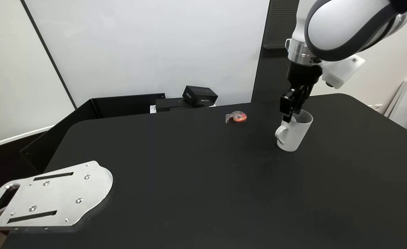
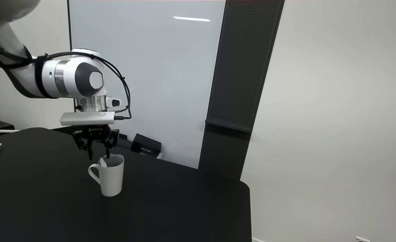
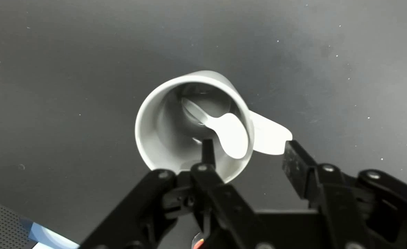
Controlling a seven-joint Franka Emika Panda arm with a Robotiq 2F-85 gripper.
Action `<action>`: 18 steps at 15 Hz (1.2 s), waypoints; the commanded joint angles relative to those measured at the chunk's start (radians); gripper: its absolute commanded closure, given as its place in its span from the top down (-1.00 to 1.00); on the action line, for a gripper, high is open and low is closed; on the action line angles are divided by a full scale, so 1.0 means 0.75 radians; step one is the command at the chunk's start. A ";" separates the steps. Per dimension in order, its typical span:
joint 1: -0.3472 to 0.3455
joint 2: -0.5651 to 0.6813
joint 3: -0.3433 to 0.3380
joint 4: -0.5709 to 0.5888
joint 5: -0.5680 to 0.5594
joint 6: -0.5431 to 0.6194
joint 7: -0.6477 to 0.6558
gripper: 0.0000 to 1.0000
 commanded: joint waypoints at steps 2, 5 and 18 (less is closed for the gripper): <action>0.006 0.026 -0.002 0.048 0.010 -0.018 0.024 -0.62; 0.010 0.031 -0.005 0.055 0.005 -0.027 0.027 -0.98; 0.048 -0.020 -0.023 0.122 -0.033 -0.081 0.054 -0.98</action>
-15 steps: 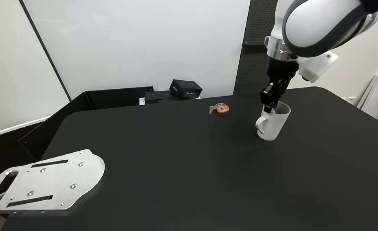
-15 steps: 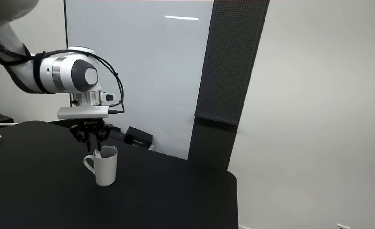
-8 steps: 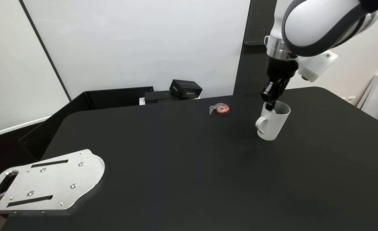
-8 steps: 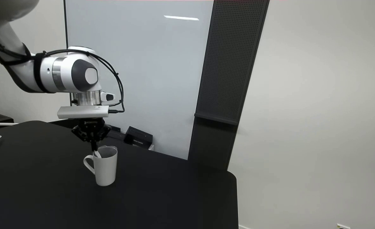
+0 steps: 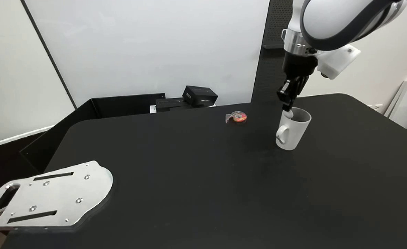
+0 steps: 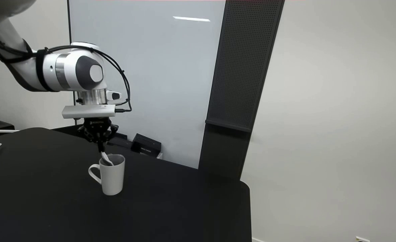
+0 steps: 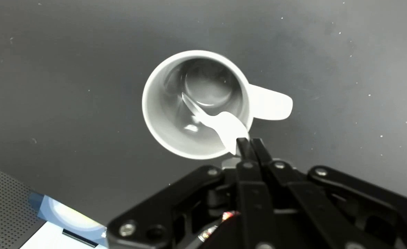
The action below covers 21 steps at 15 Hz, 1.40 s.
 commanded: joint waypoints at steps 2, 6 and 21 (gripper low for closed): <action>0.024 -0.023 -0.004 0.084 -0.003 -0.094 0.037 -0.98; 0.020 -0.041 0.013 0.136 0.033 -0.205 0.030 -0.98; 0.056 -0.125 0.002 0.320 0.174 -0.651 0.425 -0.98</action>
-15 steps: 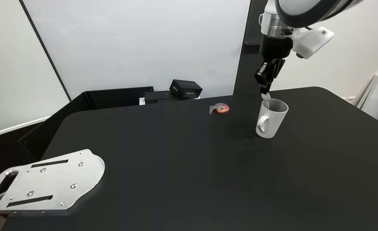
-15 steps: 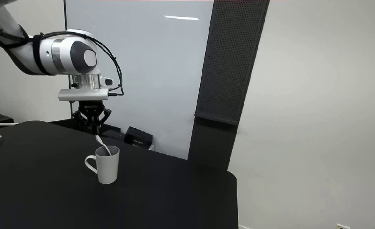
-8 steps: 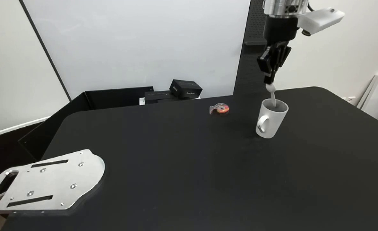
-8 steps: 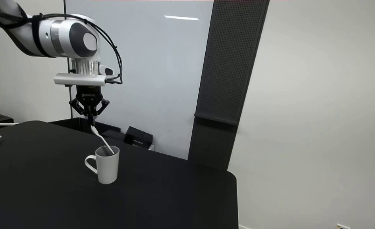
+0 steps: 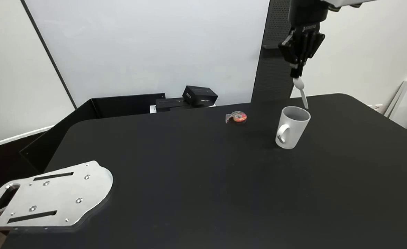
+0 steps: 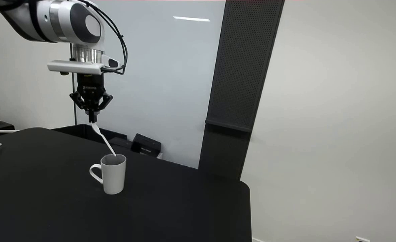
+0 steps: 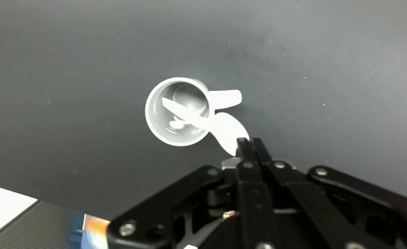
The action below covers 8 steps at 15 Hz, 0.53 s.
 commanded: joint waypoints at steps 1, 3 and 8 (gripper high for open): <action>0.031 0.010 -0.015 0.085 0.067 -0.130 0.233 -0.98; 0.043 0.032 -0.014 0.118 0.110 -0.191 0.343 -0.98; 0.076 0.091 -0.025 0.133 0.219 -0.245 0.615 -0.98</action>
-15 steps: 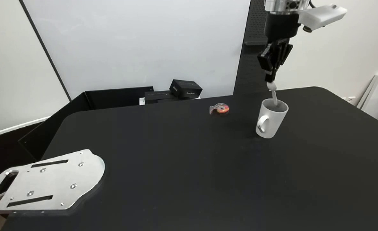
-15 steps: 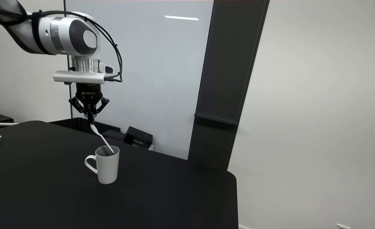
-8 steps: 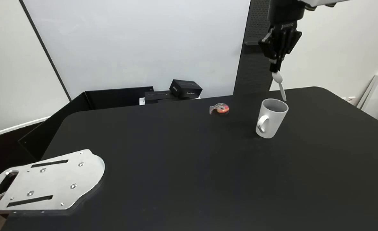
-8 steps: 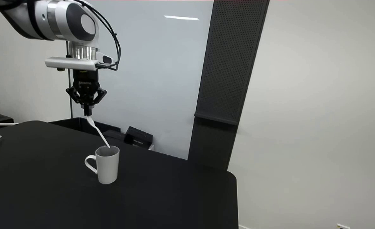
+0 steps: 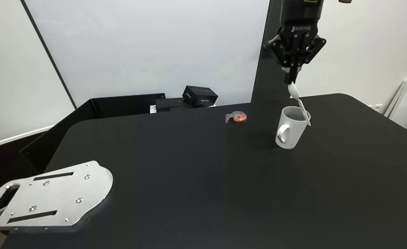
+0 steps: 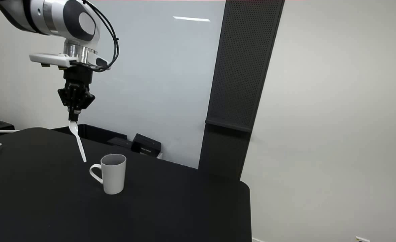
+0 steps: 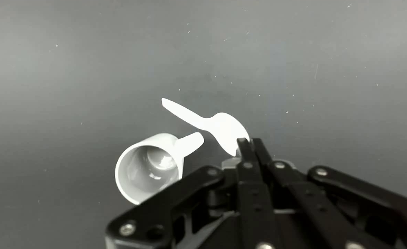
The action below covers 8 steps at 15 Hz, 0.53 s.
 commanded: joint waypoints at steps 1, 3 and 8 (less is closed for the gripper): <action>0.038 0.090 -0.031 0.067 0.055 -0.057 0.230 -0.98; 0.051 0.126 -0.047 0.063 0.080 -0.040 0.341 -0.98; 0.069 0.243 -0.077 0.071 0.130 0.011 0.593 -0.98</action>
